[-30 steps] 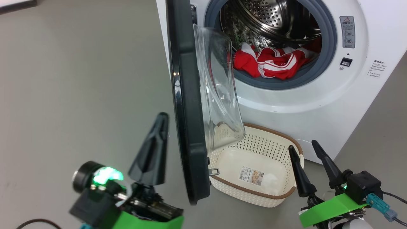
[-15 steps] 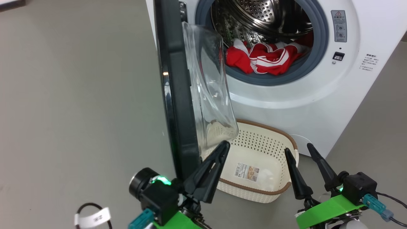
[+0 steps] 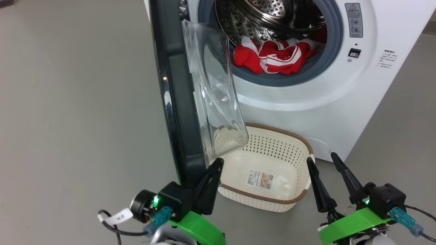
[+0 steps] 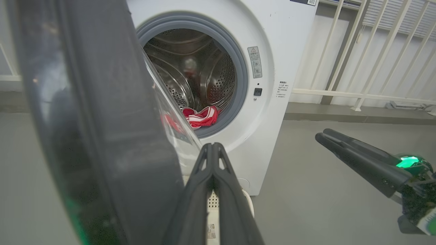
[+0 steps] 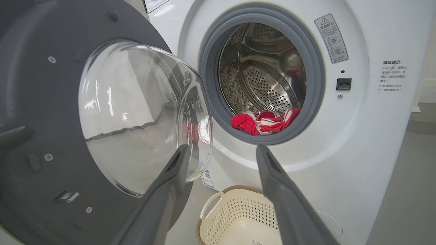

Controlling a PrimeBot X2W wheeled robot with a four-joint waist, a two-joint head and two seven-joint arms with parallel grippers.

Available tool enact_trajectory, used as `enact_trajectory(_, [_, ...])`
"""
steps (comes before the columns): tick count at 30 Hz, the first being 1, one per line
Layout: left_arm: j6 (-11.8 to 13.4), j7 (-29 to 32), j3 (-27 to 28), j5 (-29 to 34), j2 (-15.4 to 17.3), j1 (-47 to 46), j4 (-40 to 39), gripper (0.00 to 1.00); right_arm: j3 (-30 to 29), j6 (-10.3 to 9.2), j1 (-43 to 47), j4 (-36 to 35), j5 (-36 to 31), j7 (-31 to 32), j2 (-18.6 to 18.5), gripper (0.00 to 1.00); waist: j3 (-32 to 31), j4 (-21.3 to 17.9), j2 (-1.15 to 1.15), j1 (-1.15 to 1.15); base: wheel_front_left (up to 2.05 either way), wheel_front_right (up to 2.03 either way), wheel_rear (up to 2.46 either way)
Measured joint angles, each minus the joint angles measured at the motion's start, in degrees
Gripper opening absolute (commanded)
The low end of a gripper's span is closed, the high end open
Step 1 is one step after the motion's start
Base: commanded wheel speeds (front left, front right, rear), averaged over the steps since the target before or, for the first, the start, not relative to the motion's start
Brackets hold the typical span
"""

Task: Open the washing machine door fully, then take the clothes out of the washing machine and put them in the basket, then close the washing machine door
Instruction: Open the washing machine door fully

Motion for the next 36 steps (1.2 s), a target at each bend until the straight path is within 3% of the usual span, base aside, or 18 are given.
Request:
enact_trajectory(12, [3.67,1.18,1.75,0.32,0.24,-0.23,-0.26,0.0,-0.48,0.0,0.0,-0.11,0.67,0.0,0.0,1.0,0.0,3.03,0.0,0.0,0.0,0.0,0.0])
enact_trajectory(23, [6.57,1.07,5.56,-0.01,3.14,1.6,-1.49,0.0,-0.46,0.0,0.0,-0.37,0.96,-0.01,0.01,1.0,-0.04,5.93,0.0,0.0,0.0,0.0,0.0])
enact_trajectory(36, [8.71,-0.45,10.85,-1.86,5.7,1.84,-1.0,0.0,-0.34,0.0,0.01,-0.85,0.33,0.0,0.0,1.0,1.21,6.62,0.0,0.0,0.0,0.0,0.0])
